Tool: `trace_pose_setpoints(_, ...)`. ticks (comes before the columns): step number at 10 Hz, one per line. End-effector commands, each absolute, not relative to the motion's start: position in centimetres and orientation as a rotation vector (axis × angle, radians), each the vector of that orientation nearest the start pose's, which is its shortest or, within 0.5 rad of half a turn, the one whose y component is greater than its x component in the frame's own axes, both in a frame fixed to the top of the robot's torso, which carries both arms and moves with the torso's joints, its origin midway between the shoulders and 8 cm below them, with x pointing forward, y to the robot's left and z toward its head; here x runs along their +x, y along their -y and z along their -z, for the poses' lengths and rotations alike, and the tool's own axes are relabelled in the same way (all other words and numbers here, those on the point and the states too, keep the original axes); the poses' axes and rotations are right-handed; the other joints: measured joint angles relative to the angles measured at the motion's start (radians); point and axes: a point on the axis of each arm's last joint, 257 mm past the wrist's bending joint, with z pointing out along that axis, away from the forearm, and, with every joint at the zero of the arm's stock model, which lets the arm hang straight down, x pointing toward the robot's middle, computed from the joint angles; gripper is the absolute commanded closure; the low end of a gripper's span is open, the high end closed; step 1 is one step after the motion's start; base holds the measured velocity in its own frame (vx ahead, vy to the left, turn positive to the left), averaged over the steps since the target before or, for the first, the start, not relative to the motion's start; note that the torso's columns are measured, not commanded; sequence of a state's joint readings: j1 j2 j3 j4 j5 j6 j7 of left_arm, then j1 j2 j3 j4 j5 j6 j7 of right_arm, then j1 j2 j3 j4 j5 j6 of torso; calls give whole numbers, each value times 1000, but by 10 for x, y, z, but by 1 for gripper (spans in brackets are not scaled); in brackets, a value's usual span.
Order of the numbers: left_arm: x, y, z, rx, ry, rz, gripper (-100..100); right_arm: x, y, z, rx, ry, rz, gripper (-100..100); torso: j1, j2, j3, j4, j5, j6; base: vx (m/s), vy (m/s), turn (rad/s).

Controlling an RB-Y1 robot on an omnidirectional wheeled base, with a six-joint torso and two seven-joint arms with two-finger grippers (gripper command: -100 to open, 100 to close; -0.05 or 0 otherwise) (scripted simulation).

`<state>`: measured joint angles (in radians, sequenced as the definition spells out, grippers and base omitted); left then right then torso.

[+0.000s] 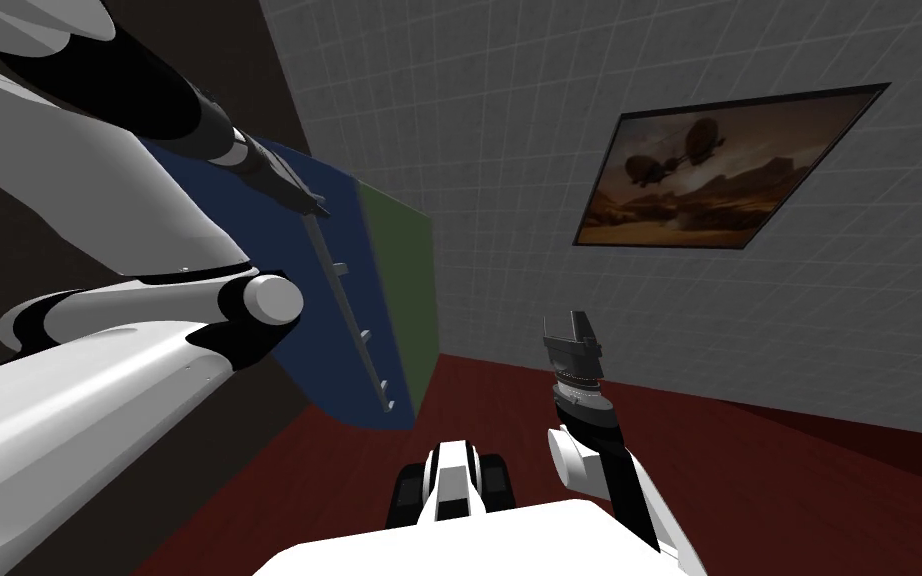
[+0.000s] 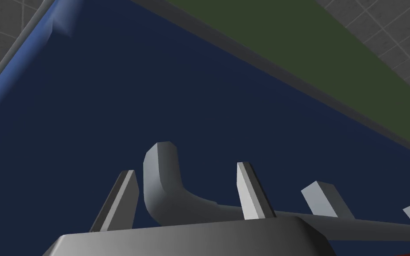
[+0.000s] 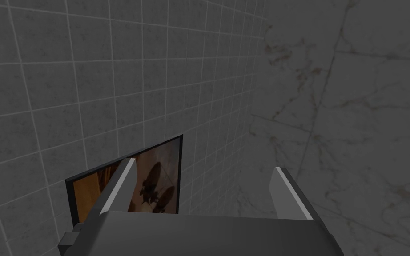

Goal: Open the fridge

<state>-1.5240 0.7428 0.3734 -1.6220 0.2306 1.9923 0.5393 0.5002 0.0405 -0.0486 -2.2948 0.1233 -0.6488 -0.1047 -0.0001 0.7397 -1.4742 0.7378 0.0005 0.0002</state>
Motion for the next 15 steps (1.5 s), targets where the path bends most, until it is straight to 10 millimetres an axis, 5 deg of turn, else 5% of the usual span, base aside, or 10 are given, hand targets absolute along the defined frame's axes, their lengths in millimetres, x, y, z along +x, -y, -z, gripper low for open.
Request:
trace_pose_setpoints(1, 491, -353, -324, -1871, -952, 1338, 100, 314, 273, -56, 502, -529, -1312, 0, 4, 4, 2, -1, 1, 1, -251, 256, -104)
trace_pose_setpoints(15, 496, -288, -326, -1787, -1254, 1493, 100, 314, 273, -56, 502, -529, -1312, 0, -7, -9, -6, -2, -3, 1, -212, 180, -39)
